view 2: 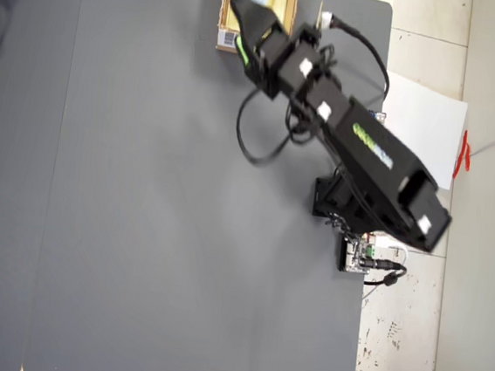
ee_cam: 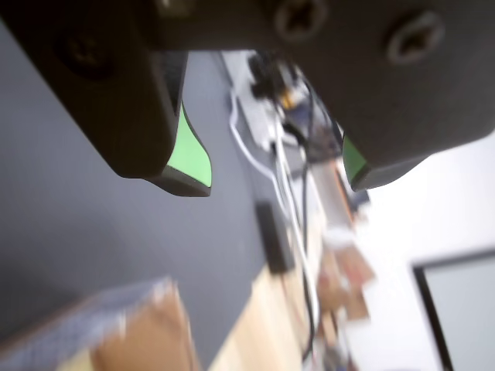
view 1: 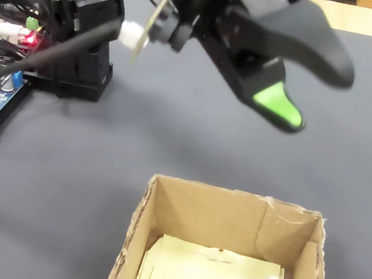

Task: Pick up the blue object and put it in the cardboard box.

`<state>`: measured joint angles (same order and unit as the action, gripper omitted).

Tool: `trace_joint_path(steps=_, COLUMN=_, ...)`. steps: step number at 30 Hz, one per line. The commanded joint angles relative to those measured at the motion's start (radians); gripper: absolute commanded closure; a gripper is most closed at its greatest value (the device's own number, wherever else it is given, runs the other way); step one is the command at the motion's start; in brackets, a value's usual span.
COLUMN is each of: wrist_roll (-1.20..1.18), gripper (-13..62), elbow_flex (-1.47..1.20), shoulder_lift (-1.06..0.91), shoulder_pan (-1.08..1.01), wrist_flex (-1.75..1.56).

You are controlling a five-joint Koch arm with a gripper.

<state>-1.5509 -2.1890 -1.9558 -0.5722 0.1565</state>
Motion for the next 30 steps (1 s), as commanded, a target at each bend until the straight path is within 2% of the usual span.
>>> trace_joint_path(steps=1, wrist_roll=-0.057, gripper=15.4, elbow_flex=0.006, shoulder_lift=-0.095, shoulder_pan=0.063, wrist_flex=-0.103)
trace_joint_path(steps=12, wrist_roll=-0.057, gripper=15.3, elbow_flex=-0.318, shoulder_lift=-0.408, shoulder_pan=0.362, wrist_flex=-0.104)
trace_joint_path(steps=23, wrist_roll=-0.06, gripper=15.4, elbow_flex=-0.486, shoulder_lift=-0.414, shoulder_pan=0.549, wrist_flex=0.02)
trace_joint_path(steps=30, wrist_roll=-0.14, gripper=15.4, elbow_flex=-0.678, shoulder_lift=-0.414, shoulder_pan=0.557, wrist_flex=0.008)
